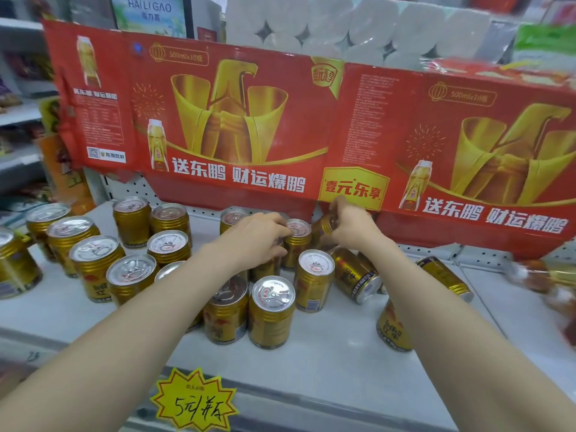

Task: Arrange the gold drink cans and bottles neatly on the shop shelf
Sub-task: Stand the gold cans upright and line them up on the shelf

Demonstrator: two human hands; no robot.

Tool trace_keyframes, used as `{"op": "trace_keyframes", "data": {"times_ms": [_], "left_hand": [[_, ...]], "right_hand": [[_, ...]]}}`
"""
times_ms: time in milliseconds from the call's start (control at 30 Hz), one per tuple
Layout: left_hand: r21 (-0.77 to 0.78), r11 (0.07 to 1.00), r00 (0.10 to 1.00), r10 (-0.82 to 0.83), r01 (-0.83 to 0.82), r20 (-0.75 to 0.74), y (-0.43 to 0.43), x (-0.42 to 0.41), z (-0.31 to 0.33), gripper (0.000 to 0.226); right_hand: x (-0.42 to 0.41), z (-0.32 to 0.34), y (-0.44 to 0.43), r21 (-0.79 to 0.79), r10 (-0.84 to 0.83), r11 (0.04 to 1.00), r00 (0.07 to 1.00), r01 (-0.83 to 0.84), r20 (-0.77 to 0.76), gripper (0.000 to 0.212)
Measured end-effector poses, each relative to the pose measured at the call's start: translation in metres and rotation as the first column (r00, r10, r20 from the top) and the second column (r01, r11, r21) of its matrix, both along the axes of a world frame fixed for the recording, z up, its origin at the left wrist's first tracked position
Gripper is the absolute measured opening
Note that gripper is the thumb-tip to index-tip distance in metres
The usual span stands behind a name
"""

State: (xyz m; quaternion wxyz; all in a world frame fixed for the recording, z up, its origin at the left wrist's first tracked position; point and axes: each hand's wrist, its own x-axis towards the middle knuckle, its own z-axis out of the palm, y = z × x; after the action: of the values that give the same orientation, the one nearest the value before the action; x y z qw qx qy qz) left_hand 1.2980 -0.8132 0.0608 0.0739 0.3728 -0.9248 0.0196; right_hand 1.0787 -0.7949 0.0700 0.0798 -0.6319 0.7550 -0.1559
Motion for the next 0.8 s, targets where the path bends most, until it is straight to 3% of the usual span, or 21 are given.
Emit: {"op": "trace_keyframes", "data": {"times_ms": [400,533,600,667,733,800], "left_hand": [[-0.002,1.000,1.000,-0.015,0.015,-0.023,0.002,0.000,-0.002,0.048],[0.011,0.999,0.997,-0.048,0.049,-0.057,0.006,0.002,0.000,0.044],[0.043,0.995,0.983,-0.084,0.092,-0.165,0.012,-0.001,0.004,0.044],[0.095,0.984,0.962,-0.122,0.149,-0.245,0.021,-0.007,0.009,0.040],[0.157,0.966,0.955,-0.165,0.207,-0.246,0.030,-0.013,0.013,0.035],[0.184,0.954,0.963,-0.205,0.237,-0.177,0.038,-0.017,0.014,0.036]], "right_hand": [[-0.003,-0.006,0.022,-0.016,0.105,0.994,0.991,-0.104,0.081,0.064],[-0.022,0.014,0.040,-0.070,0.028,0.997,0.990,-0.018,0.140,0.043],[-0.033,0.027,0.056,0.015,-0.051,0.999,0.998,0.051,0.040,0.034],[-0.032,0.033,0.071,0.196,-0.087,0.975,0.989,0.110,-0.120,0.044],[-0.021,0.029,0.085,0.326,-0.090,0.930,0.966,0.169,-0.243,0.059],[-0.008,0.020,0.092,0.349,-0.079,0.915,0.939,0.202,-0.335,0.063]]}}
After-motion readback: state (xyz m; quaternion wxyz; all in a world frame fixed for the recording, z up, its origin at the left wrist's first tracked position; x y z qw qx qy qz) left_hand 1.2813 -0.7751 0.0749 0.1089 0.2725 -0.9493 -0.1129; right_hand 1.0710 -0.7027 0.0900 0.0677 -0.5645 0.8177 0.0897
